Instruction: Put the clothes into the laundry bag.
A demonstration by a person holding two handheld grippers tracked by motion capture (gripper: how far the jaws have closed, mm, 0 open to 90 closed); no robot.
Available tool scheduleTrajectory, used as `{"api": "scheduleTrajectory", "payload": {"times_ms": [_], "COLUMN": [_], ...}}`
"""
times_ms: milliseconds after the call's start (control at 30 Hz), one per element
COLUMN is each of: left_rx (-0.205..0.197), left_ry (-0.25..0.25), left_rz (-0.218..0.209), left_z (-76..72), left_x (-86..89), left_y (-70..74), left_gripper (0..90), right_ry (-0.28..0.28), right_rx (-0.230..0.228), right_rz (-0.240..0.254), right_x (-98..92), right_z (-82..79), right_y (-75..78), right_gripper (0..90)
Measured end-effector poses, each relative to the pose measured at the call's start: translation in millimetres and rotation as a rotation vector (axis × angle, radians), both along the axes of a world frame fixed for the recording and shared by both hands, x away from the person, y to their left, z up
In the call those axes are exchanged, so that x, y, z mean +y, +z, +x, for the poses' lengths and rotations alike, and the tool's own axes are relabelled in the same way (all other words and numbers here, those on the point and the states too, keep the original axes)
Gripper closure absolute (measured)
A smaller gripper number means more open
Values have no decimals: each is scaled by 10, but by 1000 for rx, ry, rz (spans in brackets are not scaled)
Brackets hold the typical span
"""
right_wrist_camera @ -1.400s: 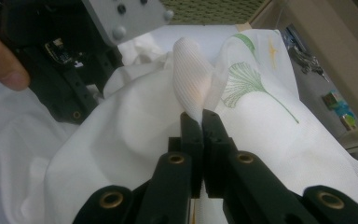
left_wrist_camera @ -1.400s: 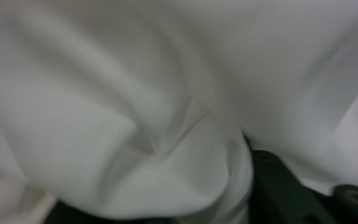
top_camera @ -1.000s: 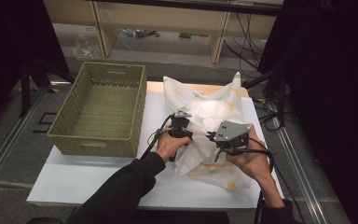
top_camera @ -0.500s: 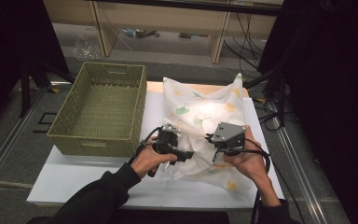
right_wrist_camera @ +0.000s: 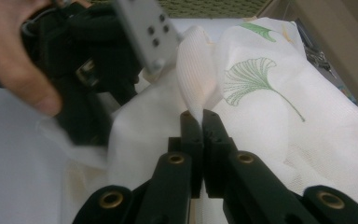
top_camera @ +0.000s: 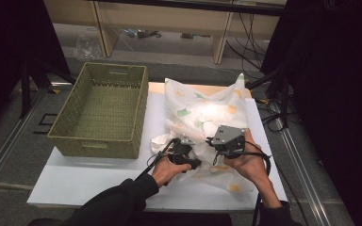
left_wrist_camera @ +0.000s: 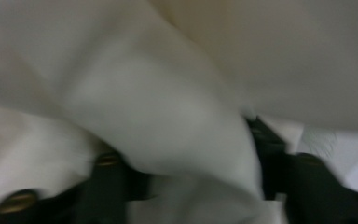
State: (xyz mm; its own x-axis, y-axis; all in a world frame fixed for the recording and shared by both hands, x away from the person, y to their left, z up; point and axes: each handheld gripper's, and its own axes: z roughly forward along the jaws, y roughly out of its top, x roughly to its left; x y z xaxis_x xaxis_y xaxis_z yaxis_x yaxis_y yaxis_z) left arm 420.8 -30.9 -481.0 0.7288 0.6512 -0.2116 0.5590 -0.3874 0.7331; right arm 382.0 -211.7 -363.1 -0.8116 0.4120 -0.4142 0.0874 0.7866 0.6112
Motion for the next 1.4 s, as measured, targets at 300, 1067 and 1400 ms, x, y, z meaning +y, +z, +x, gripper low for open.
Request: {"api": "scheduleTrajectory", "payload": {"times_ms": [300,1067,1400], "left_rx": [14,-175,-36], "left_ry": [108,125,52], "left_rz": [-245,48,36], "left_z": [271,-3,200], "left_x": [-6,661,498], "left_y": [346,313,33], "left_gripper": [844,181,323], "right_ry": [26,-38,-28], "right_rx": [-22,42,47], "right_rz": [39,-1,0], "right_x": [19,-33,-26], "right_z": [-33,-66,-41], "right_y": [68,-80,-101], "right_gripper": [900,899,896]}}
